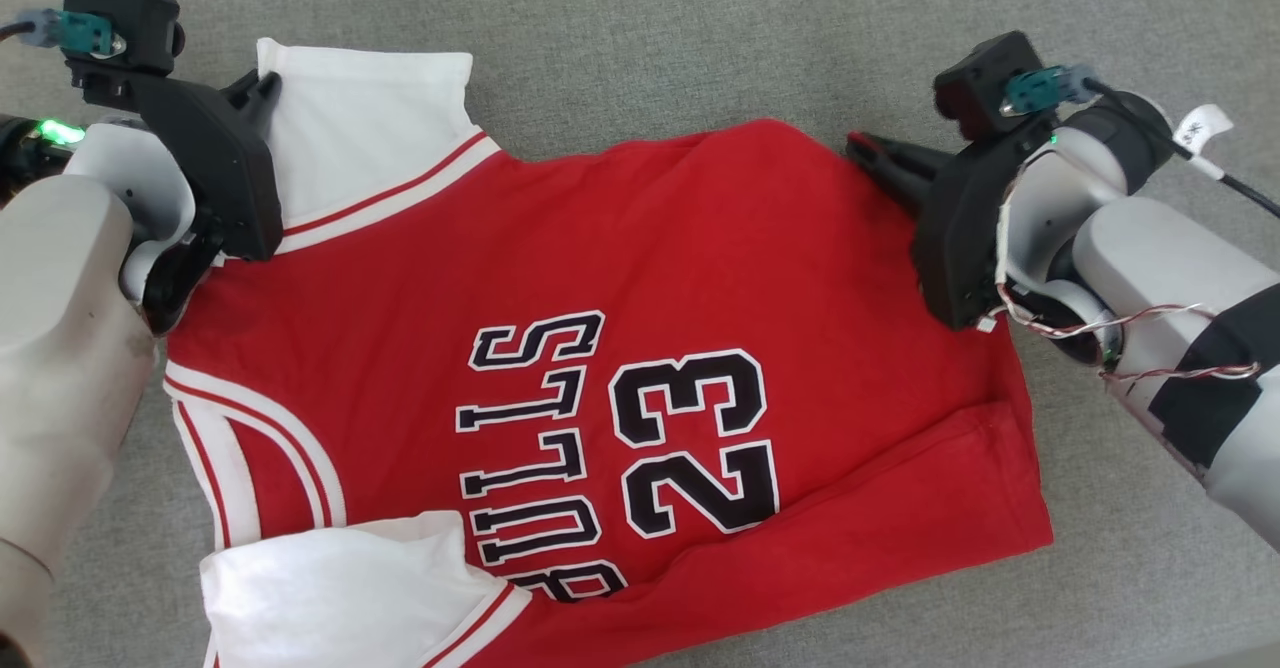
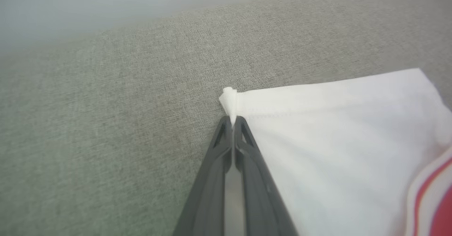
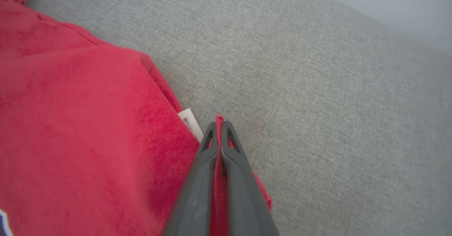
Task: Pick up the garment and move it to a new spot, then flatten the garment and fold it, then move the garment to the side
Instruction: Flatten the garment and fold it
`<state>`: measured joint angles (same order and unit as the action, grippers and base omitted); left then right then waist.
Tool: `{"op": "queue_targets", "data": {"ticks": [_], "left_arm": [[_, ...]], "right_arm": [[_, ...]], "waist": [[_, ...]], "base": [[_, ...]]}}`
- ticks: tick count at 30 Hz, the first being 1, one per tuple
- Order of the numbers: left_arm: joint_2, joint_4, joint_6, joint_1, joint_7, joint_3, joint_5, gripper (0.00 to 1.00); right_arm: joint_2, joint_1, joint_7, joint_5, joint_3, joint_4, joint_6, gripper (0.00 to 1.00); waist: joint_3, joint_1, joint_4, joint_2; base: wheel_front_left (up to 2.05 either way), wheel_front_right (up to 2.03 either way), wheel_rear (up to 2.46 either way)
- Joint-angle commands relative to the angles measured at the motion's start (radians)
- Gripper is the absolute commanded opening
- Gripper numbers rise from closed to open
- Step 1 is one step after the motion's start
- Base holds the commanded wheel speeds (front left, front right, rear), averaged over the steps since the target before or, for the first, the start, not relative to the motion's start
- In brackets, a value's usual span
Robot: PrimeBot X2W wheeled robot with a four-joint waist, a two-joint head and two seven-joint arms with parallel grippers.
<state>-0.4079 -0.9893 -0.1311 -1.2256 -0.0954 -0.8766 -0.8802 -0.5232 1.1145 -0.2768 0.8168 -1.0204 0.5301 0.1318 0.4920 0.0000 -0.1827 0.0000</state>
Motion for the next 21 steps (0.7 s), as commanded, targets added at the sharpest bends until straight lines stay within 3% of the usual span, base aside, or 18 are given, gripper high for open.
{"op": "queue_targets", "data": {"ticks": [1, 9, 21], "left_arm": [[-0.007, -0.012, 0.002, 0.028, 0.002, -0.011, -0.014, 0.00], [-0.016, 0.012, 0.002, 0.035, 0.185, 0.034, -0.090, 0.00], [-0.040, 0.164, 0.002, 0.181, 0.332, 0.004, -0.149, 0.00]], "right_arm": [[-0.002, 0.011, 0.012, 0.008, 0.002, 0.006, -0.002, 0.00], [0.015, -0.062, 0.203, 0.093, 0.125, 0.126, -0.002, 0.00], [0.047, -0.204, 0.366, 0.177, 0.238, 0.269, -0.002, 0.00]], "waist": [[-0.001, 0.0000, 0.004, 0.0000], [-0.065, 0.0000, 0.036, 0.0000], [-0.201, 0.0000, 0.090, 0.0000]], "base": [[0.00, 0.00, 0.00], [0.00, 0.00, 0.00], [0.00, 0.00, 0.00]]}}
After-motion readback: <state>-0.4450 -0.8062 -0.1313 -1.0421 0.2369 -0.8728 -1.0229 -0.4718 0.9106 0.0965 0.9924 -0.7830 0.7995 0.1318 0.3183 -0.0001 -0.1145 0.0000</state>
